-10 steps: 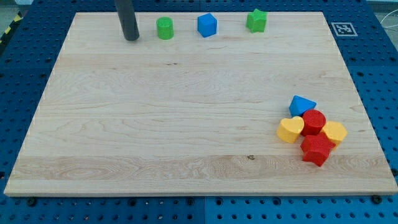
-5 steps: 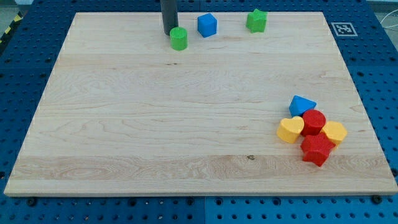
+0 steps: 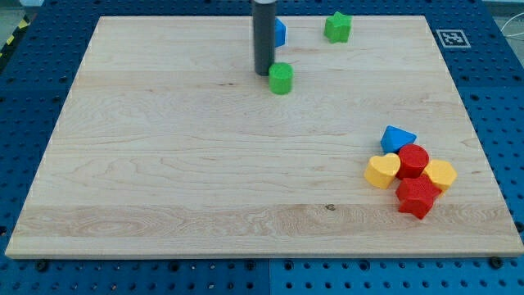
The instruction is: Push the green circle closer to the blue triangle and the yellow heart
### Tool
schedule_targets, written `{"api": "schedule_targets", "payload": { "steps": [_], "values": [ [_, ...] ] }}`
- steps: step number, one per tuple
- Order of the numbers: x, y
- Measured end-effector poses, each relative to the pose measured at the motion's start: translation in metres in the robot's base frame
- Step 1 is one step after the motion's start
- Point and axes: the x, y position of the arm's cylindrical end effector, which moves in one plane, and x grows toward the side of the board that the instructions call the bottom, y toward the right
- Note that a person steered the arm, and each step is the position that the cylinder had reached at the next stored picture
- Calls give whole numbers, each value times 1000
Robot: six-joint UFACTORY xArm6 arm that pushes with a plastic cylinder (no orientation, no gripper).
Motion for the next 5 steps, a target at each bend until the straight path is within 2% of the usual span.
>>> {"api": "schedule_targets", "payload": {
  "steps": [1, 4, 5],
  "values": [
    [20, 30],
    [72, 34],
    [80, 60]
  ]
}}
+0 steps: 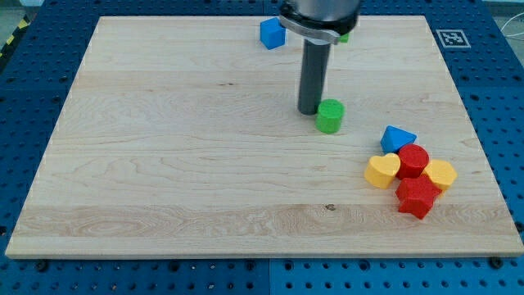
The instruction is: Push the green circle closer to the blue triangle and the yellow heart
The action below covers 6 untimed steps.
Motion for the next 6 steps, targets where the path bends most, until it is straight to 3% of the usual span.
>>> {"api": "schedule_targets", "payload": {
  "steps": [4, 6],
  "values": [
    [47, 51],
    [4, 18]
  ]
}}
